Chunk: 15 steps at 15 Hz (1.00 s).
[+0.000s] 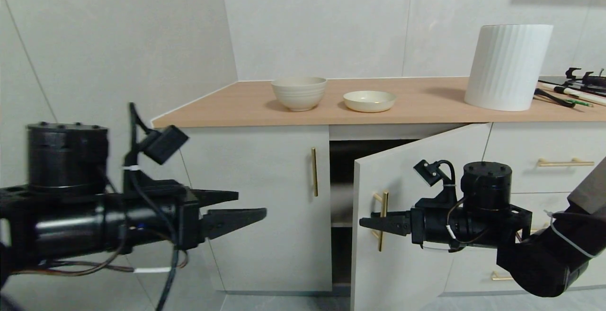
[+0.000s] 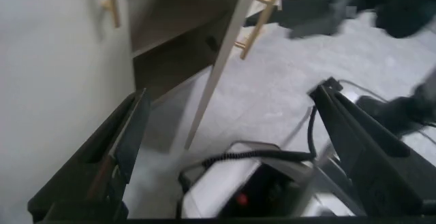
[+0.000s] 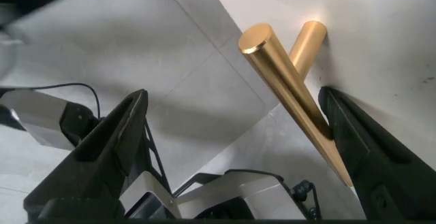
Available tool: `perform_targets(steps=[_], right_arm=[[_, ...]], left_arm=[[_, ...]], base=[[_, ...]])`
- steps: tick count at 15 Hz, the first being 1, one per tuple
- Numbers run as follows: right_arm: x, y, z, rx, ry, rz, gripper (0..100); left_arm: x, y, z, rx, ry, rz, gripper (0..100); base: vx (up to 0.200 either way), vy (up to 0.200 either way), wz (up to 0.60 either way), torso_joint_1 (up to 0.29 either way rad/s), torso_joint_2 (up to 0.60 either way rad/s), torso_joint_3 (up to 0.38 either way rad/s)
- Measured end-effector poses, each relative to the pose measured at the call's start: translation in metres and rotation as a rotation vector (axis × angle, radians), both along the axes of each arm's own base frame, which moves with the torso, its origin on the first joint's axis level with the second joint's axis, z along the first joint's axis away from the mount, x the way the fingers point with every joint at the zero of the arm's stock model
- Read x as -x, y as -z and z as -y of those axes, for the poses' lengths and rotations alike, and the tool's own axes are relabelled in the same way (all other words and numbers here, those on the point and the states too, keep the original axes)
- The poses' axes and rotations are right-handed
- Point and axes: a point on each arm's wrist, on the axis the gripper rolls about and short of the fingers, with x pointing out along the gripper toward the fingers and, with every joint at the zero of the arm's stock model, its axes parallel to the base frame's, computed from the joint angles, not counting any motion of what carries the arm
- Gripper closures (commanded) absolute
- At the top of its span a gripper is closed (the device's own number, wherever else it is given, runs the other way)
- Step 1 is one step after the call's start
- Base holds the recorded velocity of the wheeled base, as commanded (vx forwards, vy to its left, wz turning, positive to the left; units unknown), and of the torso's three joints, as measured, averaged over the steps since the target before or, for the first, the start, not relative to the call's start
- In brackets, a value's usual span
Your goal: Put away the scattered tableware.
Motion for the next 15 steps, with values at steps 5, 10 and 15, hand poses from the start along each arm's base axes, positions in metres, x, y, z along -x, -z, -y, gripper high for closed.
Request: perform_targets(steps=[5,10,15], right_arm=[[-0.011,0.007,-0.006,-0.014,-0.002,0.028,0],[-0.012,0.011,-0.006,-0.008,-0.001,0.019,0],[-0.012,0.014,-0.006,-0.002,0.000,0.008,0]], left_arm=[[-0.072,0.074,0.061,0.060,0.055,-0.041,100],[-0.104,0.115,0.086,0.057,0.058,-0.064,100],[-0.137,0.134,0.107,0.089,0.050,0.032,100]], base=[[0.000,0.000,0.00,0.000,0.00,0.000],[0.000,0.000,0.00,0.000,0.00,0.000],[0.000,0.000,0.00,0.000,0.00,0.000]])
